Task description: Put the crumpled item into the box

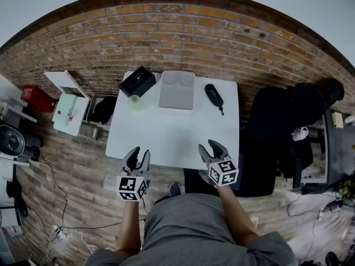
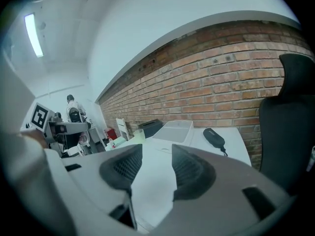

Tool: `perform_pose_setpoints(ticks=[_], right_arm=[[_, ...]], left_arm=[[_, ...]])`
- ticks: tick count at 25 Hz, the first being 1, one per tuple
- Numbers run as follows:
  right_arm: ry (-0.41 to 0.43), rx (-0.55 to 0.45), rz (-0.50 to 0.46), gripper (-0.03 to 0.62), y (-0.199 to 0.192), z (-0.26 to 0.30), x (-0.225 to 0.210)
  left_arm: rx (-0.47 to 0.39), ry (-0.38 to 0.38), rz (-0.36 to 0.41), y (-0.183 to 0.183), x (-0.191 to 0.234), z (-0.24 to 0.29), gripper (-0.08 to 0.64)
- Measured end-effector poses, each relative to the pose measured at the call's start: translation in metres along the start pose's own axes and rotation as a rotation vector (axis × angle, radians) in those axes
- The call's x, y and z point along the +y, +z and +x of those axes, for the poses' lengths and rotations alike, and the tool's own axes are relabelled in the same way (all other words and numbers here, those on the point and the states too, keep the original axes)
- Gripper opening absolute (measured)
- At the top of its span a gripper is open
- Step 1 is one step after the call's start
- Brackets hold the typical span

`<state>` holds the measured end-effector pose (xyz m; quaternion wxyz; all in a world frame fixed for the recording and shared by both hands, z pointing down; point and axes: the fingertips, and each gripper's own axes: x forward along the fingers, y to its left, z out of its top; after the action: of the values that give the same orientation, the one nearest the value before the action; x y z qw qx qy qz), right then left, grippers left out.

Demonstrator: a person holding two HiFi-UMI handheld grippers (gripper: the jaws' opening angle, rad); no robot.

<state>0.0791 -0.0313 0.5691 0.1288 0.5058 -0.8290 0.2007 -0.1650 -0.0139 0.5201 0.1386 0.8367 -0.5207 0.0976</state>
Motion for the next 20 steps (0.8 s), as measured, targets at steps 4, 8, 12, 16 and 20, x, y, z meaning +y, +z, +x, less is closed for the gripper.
perform_pose_setpoints(ticks=[4,8,12,16,20], right_arm=[[-0.015,0.0,-0.054,0.193,-0.004,-0.009,0.007],[-0.004,-0.033,-0.061,0.189,0.005,-0.019,0.013],[-0.005,-0.073,-0.047,0.183,0.017,-0.028,0.018],[-0.022,-0.088,-0.057,0.183,0.022,-0.041,0.025],[-0.039,-0.111,-0.06,0.183,0.025,-0.062,0.036]], left_arm=[[-0.024,-0.018,-0.013,0.004,-0.004,-0.013,0.137],[-0.046,-0.019,-0.013,0.006,-0.002,-0.023,0.137],[-0.051,-0.041,0.011,0.008,-0.007,-0.028,0.137],[-0.073,-0.075,0.002,0.012,-0.017,-0.035,0.137],[-0.061,-0.106,0.011,0.006,-0.027,-0.045,0.135]])
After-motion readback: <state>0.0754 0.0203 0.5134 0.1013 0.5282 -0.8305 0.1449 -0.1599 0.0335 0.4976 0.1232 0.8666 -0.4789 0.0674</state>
